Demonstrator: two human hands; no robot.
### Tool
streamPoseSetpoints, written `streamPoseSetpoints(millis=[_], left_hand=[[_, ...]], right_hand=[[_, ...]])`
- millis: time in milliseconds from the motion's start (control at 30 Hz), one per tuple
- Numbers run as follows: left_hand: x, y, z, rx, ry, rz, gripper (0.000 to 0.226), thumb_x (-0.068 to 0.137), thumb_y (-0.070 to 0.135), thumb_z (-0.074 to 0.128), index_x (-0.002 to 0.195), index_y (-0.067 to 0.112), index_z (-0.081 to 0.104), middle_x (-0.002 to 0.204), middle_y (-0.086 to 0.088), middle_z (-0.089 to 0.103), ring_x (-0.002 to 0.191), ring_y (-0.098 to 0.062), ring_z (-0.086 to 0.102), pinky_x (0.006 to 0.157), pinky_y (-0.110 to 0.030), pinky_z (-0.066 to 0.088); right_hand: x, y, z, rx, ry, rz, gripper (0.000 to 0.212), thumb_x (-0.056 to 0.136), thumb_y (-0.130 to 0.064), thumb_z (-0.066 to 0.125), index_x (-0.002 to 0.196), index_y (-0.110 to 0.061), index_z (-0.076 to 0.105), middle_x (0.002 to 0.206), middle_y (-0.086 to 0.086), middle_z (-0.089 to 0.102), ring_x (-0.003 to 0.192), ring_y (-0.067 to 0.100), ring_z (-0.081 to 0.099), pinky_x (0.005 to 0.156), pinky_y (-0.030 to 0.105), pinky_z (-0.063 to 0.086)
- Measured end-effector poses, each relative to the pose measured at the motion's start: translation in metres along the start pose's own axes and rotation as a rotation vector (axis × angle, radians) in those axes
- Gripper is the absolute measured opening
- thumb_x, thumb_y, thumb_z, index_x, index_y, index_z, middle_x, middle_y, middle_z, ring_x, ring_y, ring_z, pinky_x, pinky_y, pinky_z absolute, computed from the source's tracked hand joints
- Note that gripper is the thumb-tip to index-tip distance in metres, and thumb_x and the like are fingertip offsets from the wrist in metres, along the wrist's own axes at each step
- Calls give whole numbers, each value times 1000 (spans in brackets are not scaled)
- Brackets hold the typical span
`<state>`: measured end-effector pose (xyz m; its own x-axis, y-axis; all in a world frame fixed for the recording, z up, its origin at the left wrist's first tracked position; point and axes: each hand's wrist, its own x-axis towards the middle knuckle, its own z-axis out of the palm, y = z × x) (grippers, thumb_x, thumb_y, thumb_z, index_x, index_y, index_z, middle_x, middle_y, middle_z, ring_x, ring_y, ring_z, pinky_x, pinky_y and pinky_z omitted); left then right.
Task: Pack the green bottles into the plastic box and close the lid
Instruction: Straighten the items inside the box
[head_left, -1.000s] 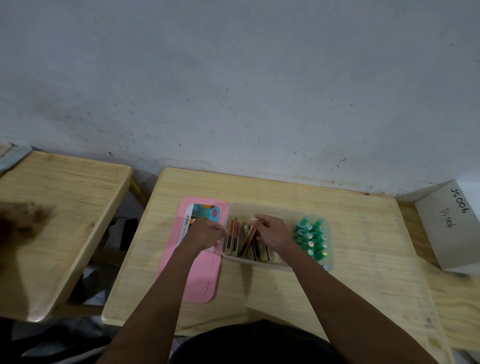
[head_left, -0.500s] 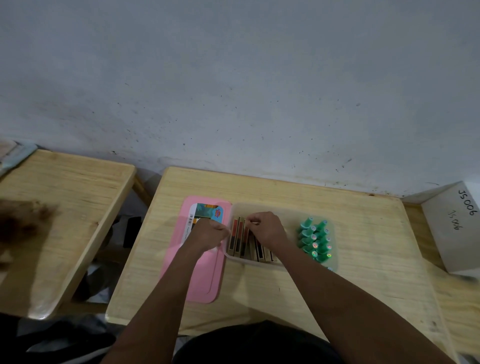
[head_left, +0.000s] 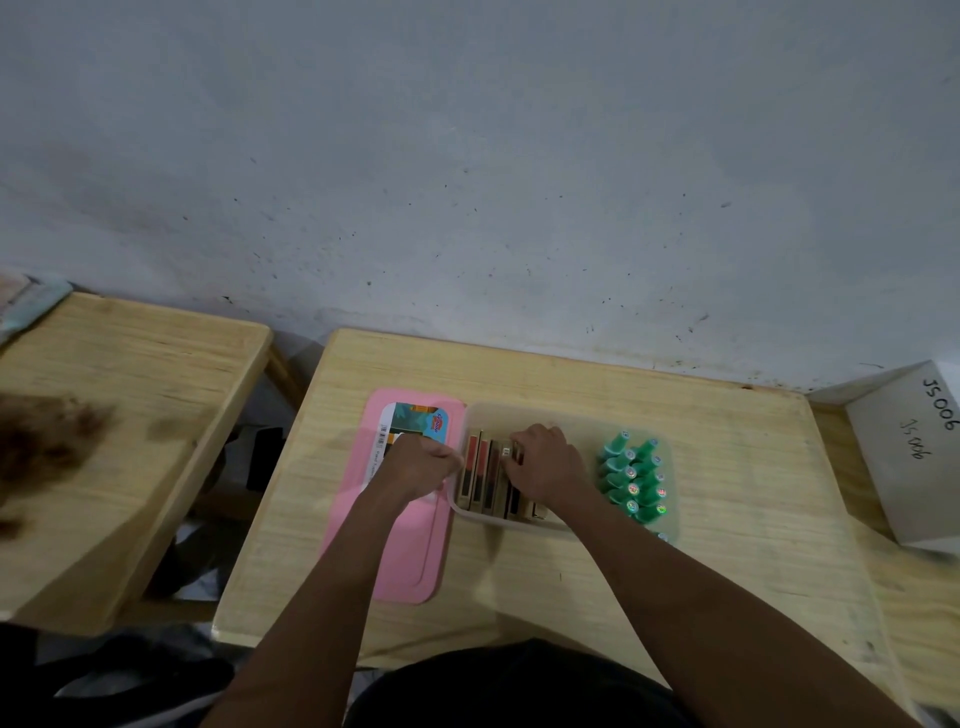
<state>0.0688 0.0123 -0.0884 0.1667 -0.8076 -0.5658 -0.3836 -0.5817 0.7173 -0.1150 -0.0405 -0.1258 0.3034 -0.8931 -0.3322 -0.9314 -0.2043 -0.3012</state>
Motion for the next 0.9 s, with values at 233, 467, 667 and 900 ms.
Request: streamPoseSetpoints(millis=[233,467,667,900], left_hand=[[0,0,1,-4,7,10,2,85,17,66,84,16,67,93,-6,66,89,-27,68,79,-35,56],[-2,0,1,8,13,13,17,87,18,64,99,7,71,89,-5,66,74,-19,65,63,-26,48],[-2,0,2,13,28,19,17,87,18,64,98,8,71,93,-6,66,82,-20,64,70,-29,49],[-2,-2,2,9,32,27,13,87,18,64,94,10,71,94,-7,66,80,-19,64,69,-29,49]], right_hand=[[1,7,-1,107,-72,-19,40,95,-32,49,134,-21,54,133,2,52,128,25,36,103,45,39],[-8,3,2,366,105,79,30,87,-43,63,108,-22,65,109,-1,61,108,14,51,91,36,47],[-5,4,-1,634,99,183,29,88,-22,66,115,-13,68,113,7,69,105,17,63,86,22,45],[-4,4,2,528,59,77,31,93,-26,60,122,-19,67,120,4,69,108,17,63,95,29,50]])
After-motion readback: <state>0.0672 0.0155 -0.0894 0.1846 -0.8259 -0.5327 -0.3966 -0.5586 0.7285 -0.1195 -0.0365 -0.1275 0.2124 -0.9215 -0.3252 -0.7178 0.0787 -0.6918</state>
